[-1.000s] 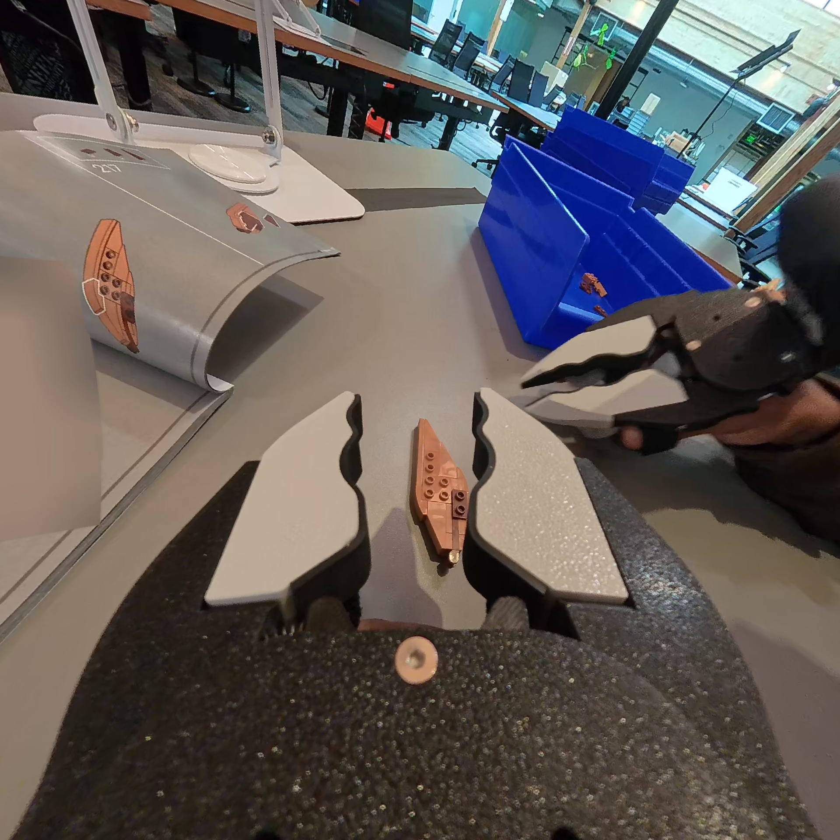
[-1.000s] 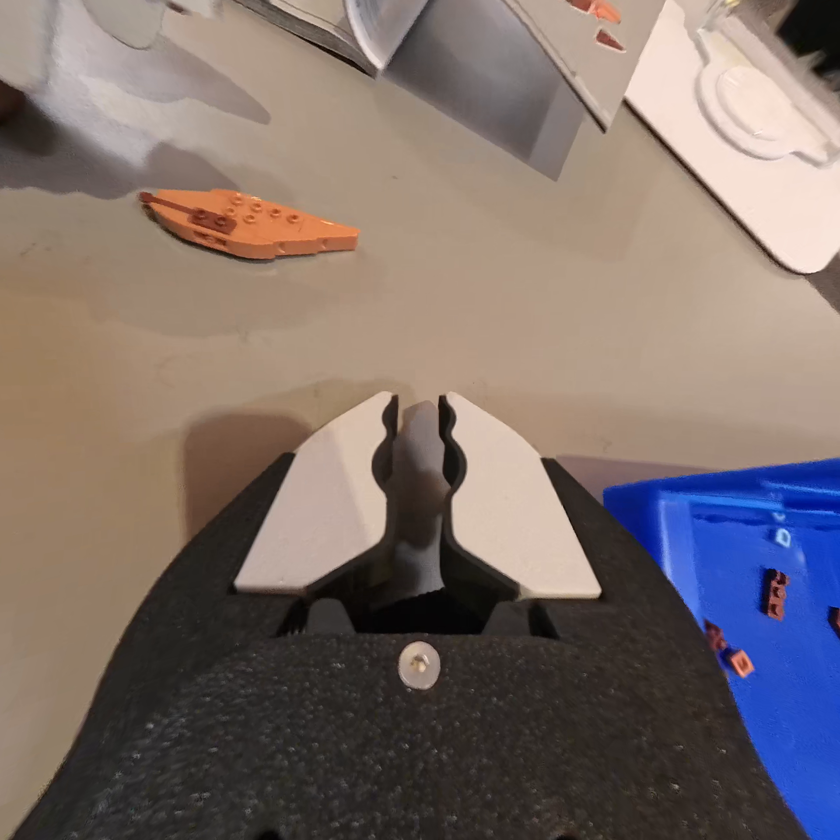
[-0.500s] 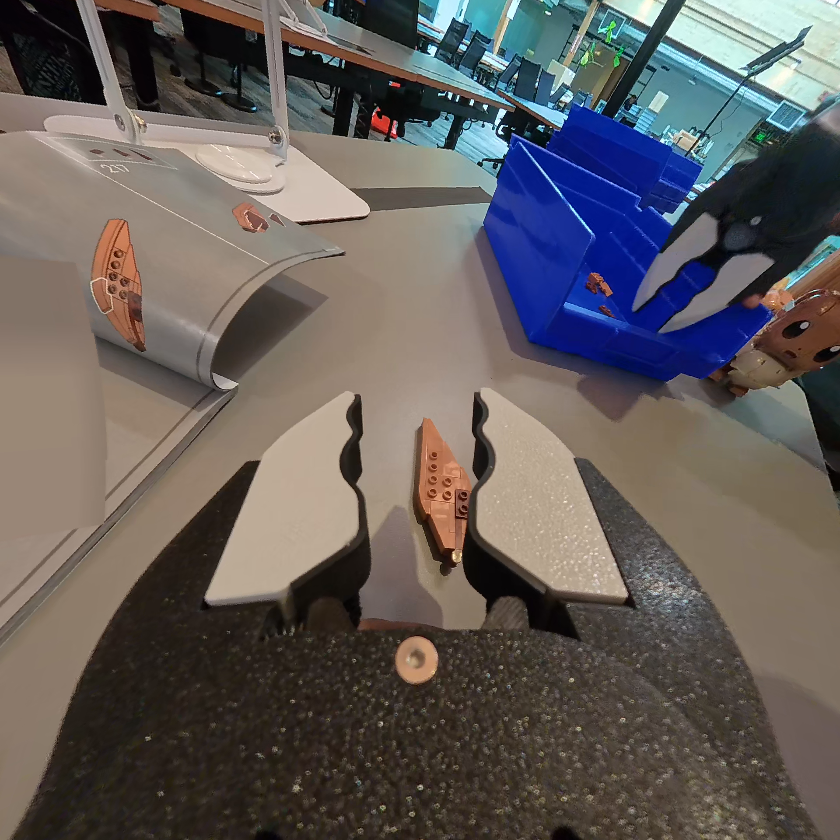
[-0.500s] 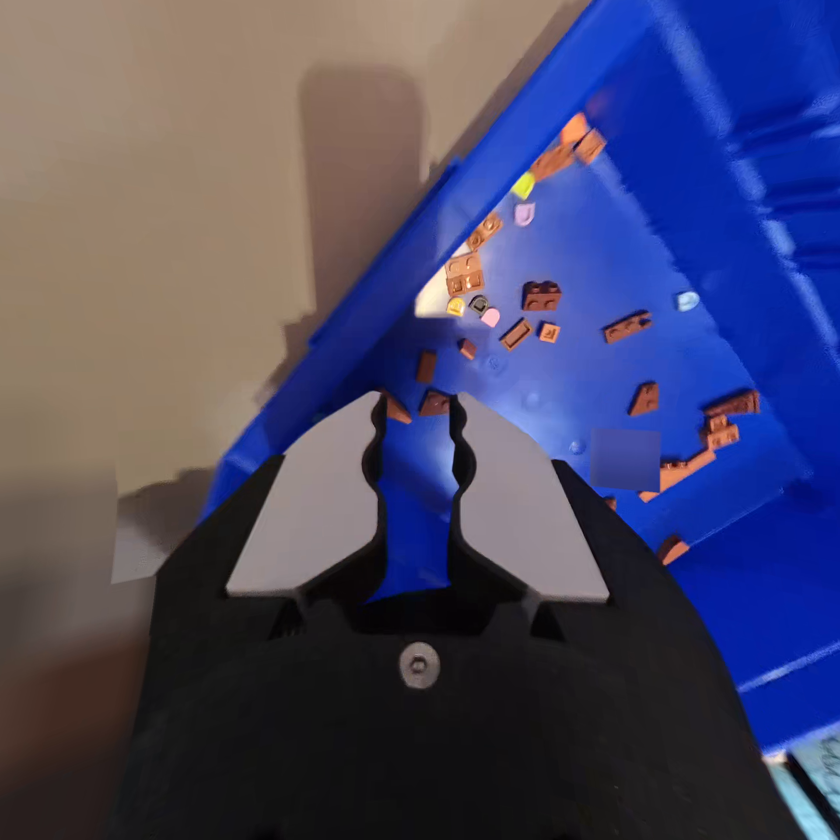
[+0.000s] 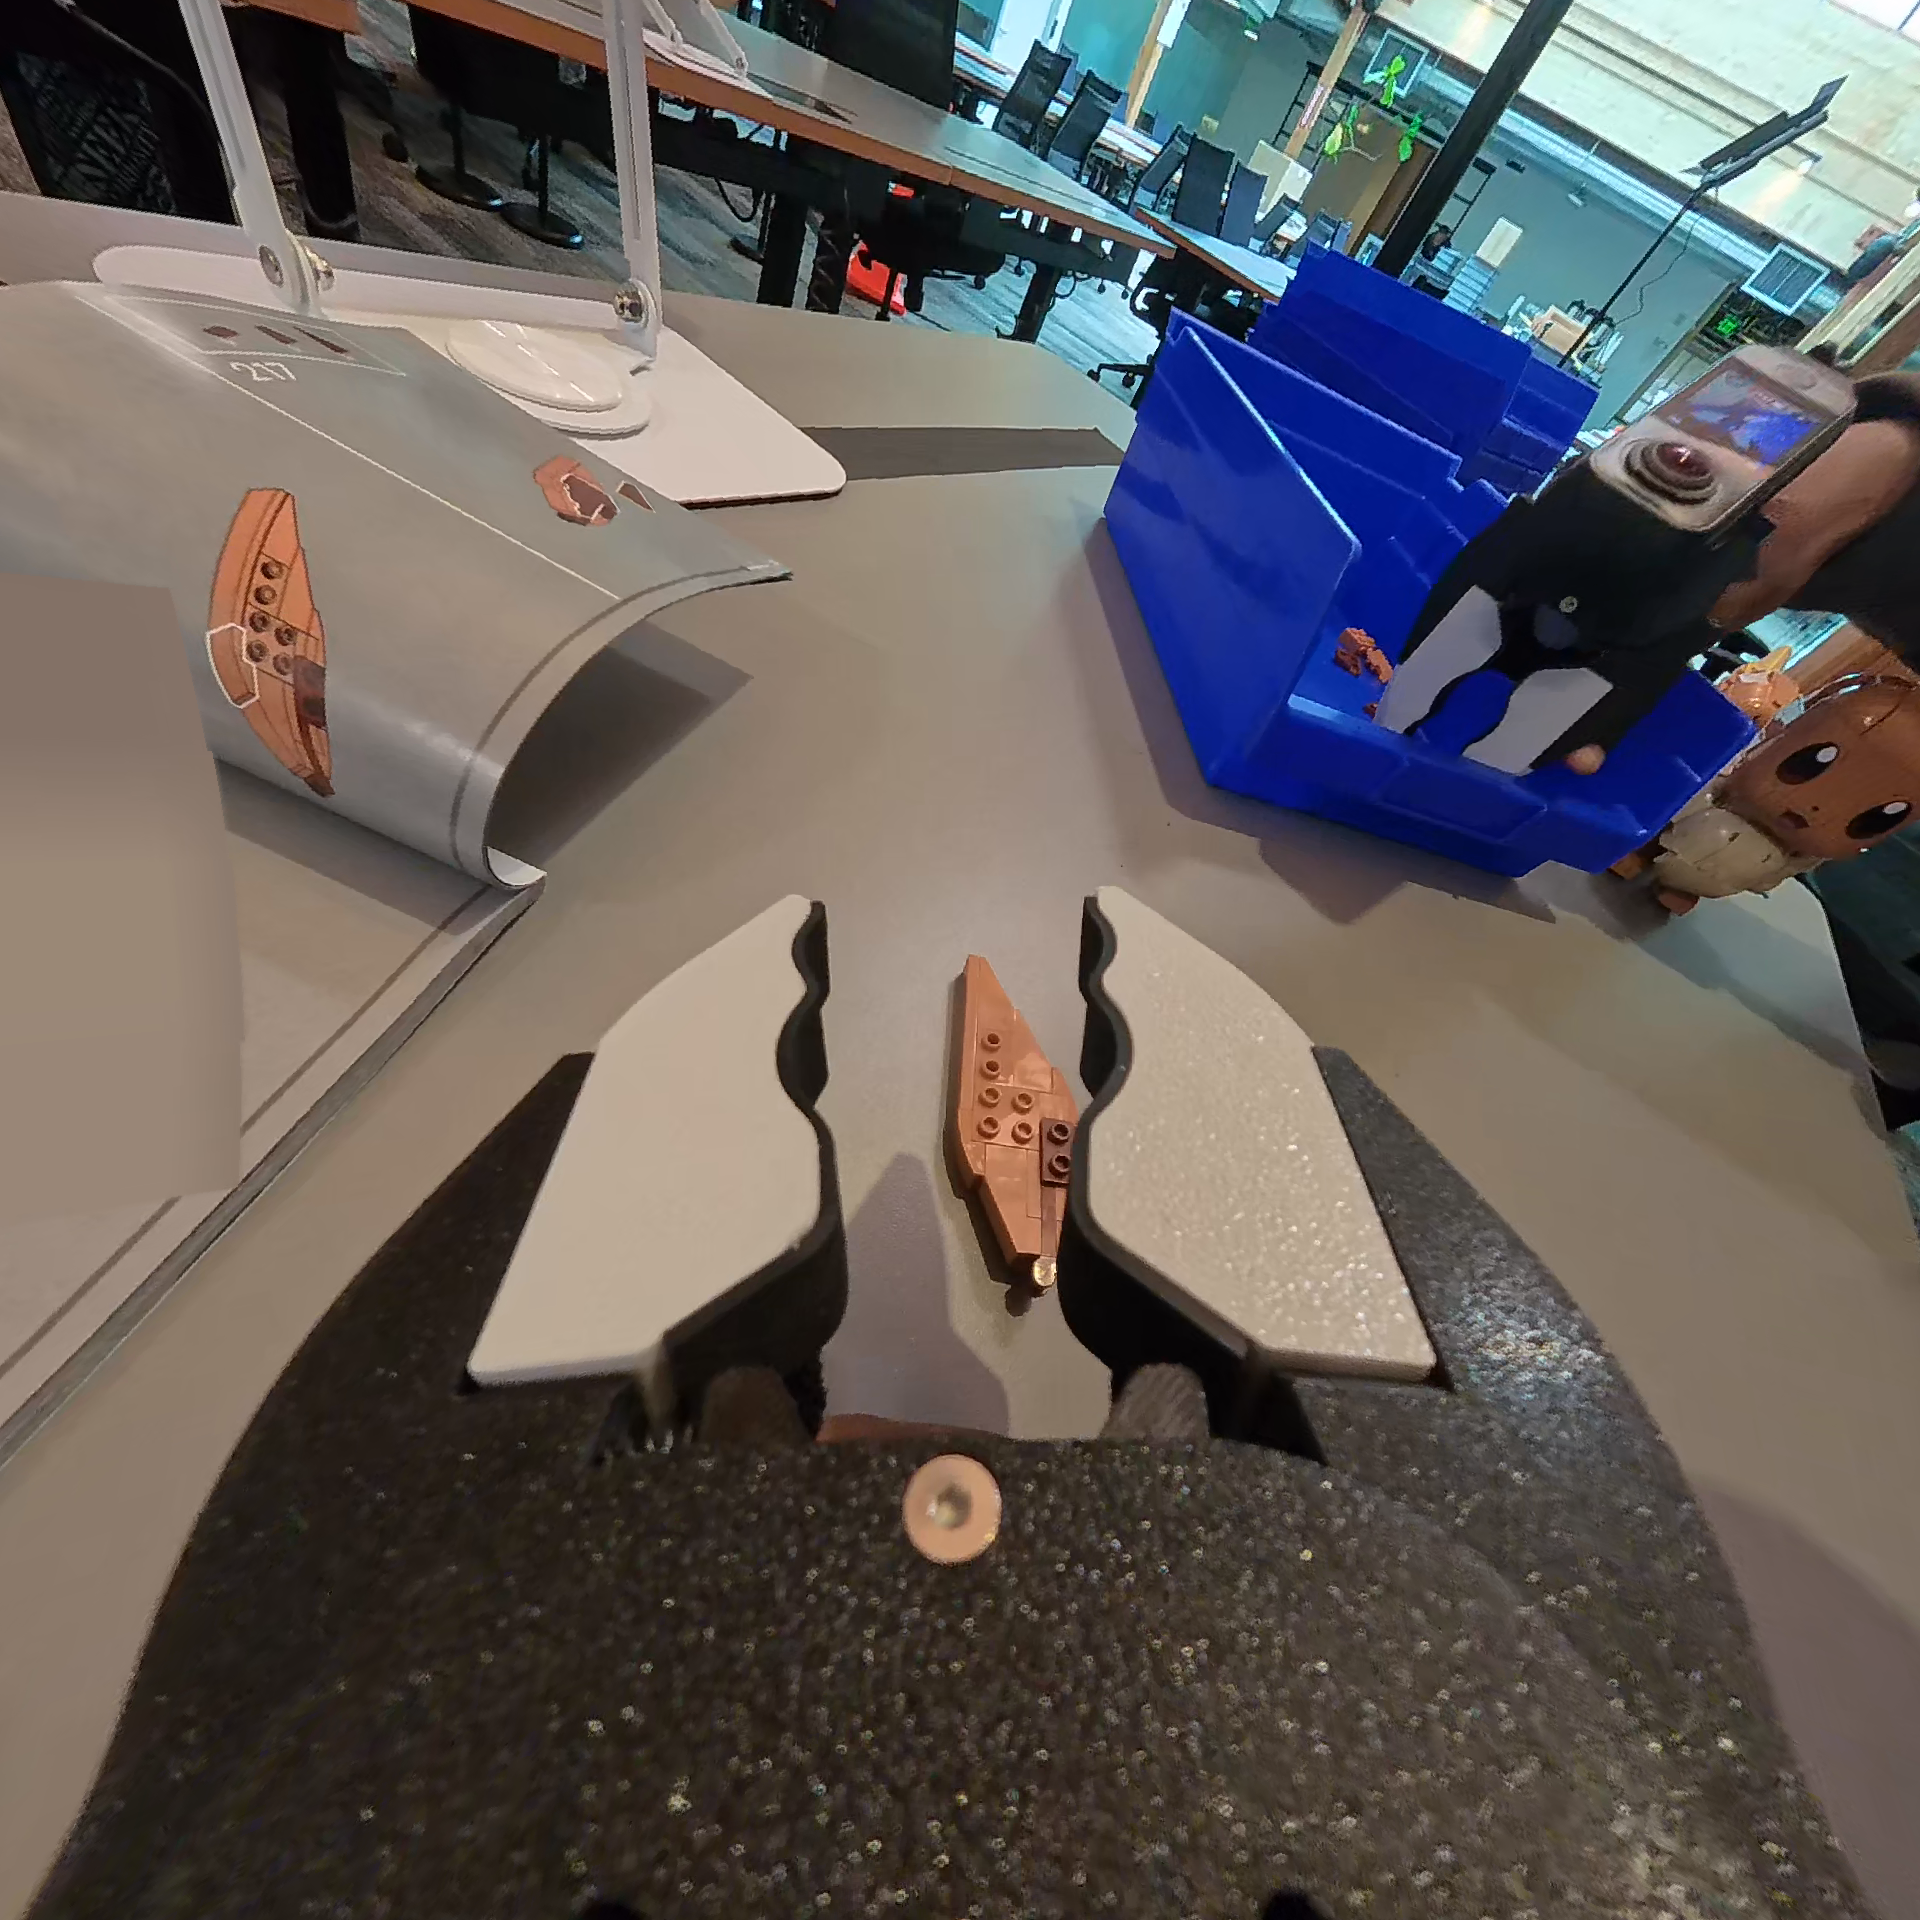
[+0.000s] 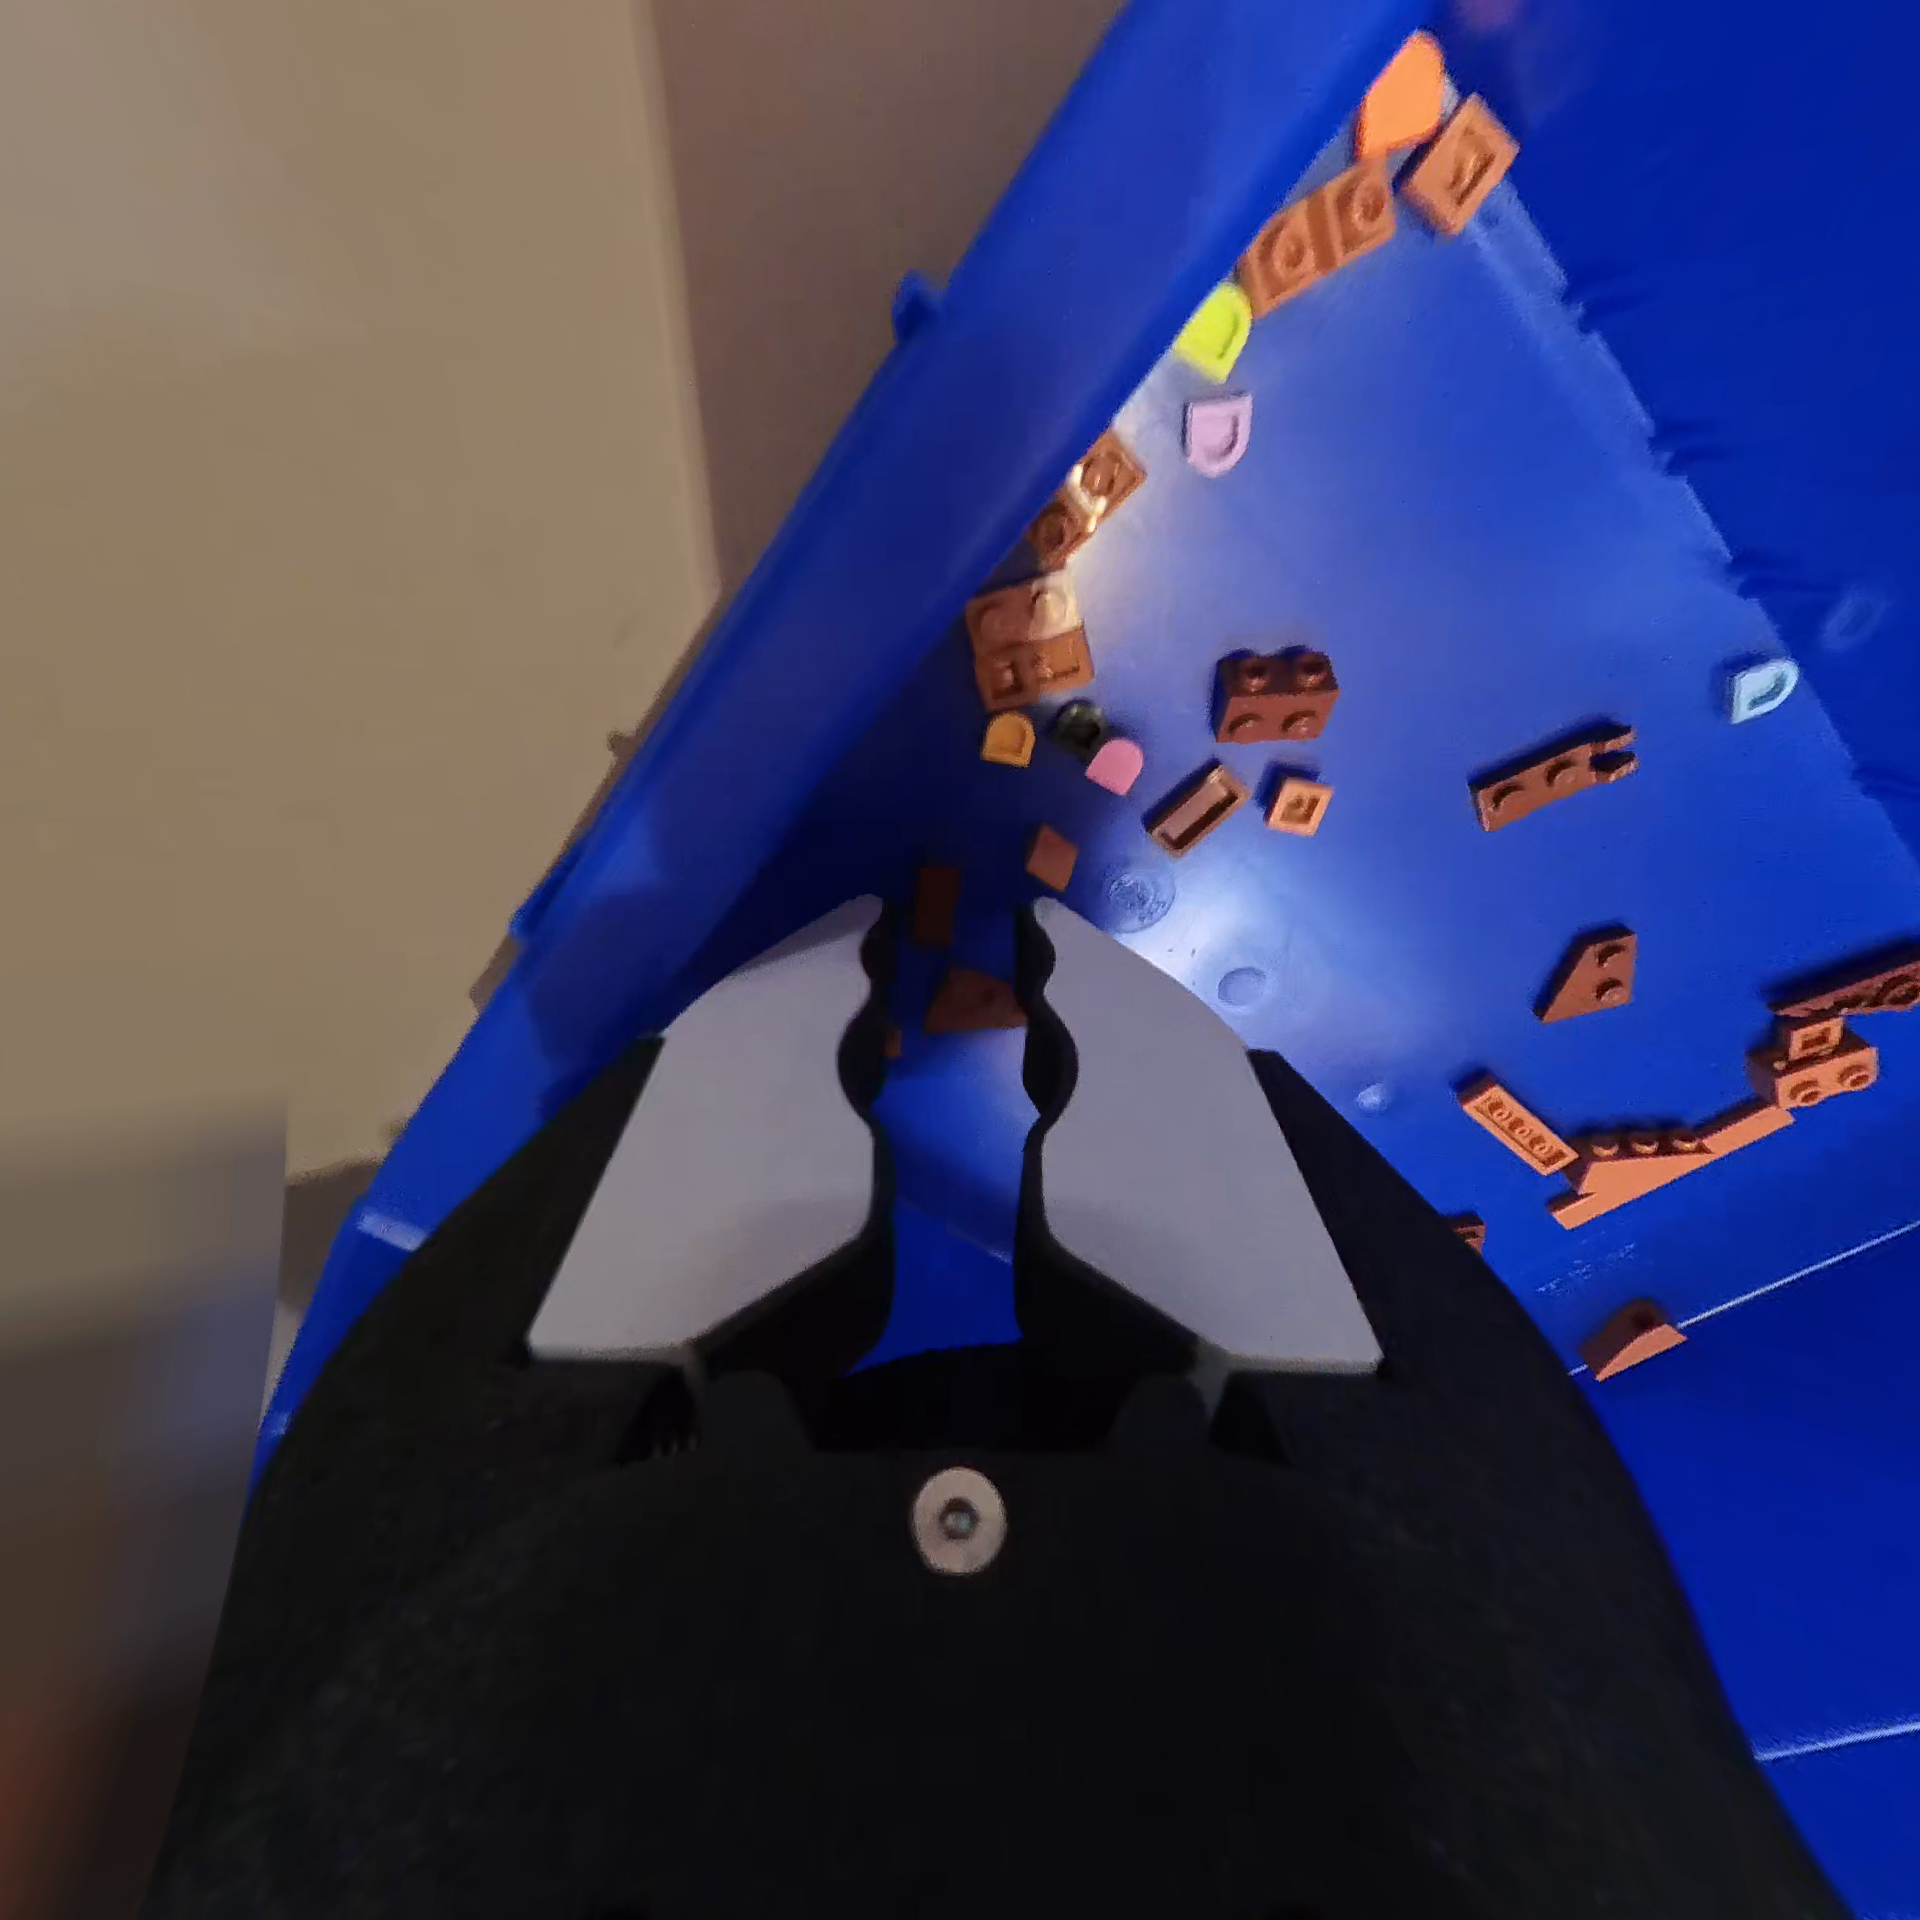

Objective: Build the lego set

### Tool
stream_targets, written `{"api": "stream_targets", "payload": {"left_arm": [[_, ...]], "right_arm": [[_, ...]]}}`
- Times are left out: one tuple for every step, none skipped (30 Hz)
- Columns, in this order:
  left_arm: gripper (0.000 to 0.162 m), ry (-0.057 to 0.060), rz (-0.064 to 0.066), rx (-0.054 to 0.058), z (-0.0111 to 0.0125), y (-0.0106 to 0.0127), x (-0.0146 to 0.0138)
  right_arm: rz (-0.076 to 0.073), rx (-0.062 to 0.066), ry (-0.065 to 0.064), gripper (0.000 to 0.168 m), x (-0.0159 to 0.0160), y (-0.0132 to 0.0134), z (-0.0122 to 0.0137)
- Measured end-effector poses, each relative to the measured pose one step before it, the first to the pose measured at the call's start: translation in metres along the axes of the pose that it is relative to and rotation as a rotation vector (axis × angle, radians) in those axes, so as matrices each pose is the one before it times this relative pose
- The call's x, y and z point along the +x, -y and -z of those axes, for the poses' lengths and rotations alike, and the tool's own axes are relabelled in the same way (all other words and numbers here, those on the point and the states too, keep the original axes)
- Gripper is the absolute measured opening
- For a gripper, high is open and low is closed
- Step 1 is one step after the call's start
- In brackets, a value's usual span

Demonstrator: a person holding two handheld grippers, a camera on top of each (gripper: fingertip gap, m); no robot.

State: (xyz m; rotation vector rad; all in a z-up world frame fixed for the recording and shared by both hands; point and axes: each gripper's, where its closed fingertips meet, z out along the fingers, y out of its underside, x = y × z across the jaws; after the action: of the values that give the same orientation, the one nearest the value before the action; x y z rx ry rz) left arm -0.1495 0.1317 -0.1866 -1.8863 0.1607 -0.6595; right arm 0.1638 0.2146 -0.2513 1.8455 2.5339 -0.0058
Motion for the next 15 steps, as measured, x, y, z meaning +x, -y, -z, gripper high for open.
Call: {"api": "stream_targets", "payload": {"left_arm": [[0.047, 0.0002, 0.0003, -0.0005, -0.00005, -0.00002, -0.00004], [0.047, 0.0004, 0.0001, -0.0002, -0.00009, -0.00008, -0.00012], [0.047, 0.0003, -0.0004, 0.0002, 0.00004, 0.00006, 0.00009], [0.047, 0.0004, -0.0007, 0.0006, 0.00007, -0.00003, 0.00007], [0.047, 0.0007, -0.0011, 0.001, 0.00018, 0.00016, 0.00011], [0.047, 0.0006, -0.0018, 0.0, -0.00005, 0.0, 0.00012], [0.047, 0.0009, -0.0029, -0.0003, 0.00006, -0.00008, 0.0003], [0.047, 0.0021, -0.0034, -0.0009, 0.00011, -0.00016, 0.0001], [0.047, 0.0029, -0.0037, -0.0022, -0.00001, -0.00041, 0.00006], [0.046, 0.0035, -0.0033, -0.0029, 0.00001, -0.00043, -0.00011], [0.046, 0.0031, -0.0028, -0.0038, -0.00008, -0.00047, -0.0001], [0.046, 0.0027, -0.0023, -0.0055, -0.00023, -0.00079, -0.00008], [0.046, 0.0025, -0.0023, -0.0073, -0.00028, -0.00101, 0.00008], [0.046, 0.0033, -0.0029, -0.0085, -0.0003, -0.00119, 0.00011], [0.046, 0.0042, -0.0033, -0.0103, -0.00037, -0.0015, 0.00007]], "right_arm": [[-0.0036, -0.0002, 0.0019, 0.018, -0.00048, 0.00102, -0.00009], [-0.0005, -0.0011, 0.0059, 0.011, -0.00176, 0.00048, -0.00013], [0.003, 0.0002, -0.0046, 0.008, -0.00115, 0.00044, -0.00024], [0.005, -0.0034, -0.0093, 0.008, 0.00001, -0.00036, 0.00013], [0.0008, -0.0077, -0.0035, 0.008, -0.00041, -0.00058, 0.00005], [0.0033, -0.0084, -0.0055, 0.008, 0.00012, -0.00071, 0.00031], [0.0069, -0.0215, -0.0157, 0.008, 0.00152, -0.00327, 0.00148], [0.0008, -0.0089, -0.0327, 0.008, 0.00478, -0.00245, 0.00575], [-0.0172, 0.012, -0.0313, 0.008, 0.00569, 0.00018, 0.0109], [-0.0333, 0.0303, -0.0329, 0.008, 0.00622, 0.00343, 0.01523], [-0.0363, 0.0372, -0.0313, 0.008, 0.00469, 0.00601, 0.01724], [-0.0306, 0.0381, -0.0314, 0.008, 0.00222, 0.00856, 0.01708], [-0.0234, 0.039, -0.0256, 0.008, -0.00203, 0.01103, 0.0152], [-0.0216, 0.0418, -0.0175, 0.008, -0.00627, 0.01356, 0.01202], [-0.0175, 0.0434, -0.0043, 0.008, -0.0107, 0.01525, 0.00815]]}}
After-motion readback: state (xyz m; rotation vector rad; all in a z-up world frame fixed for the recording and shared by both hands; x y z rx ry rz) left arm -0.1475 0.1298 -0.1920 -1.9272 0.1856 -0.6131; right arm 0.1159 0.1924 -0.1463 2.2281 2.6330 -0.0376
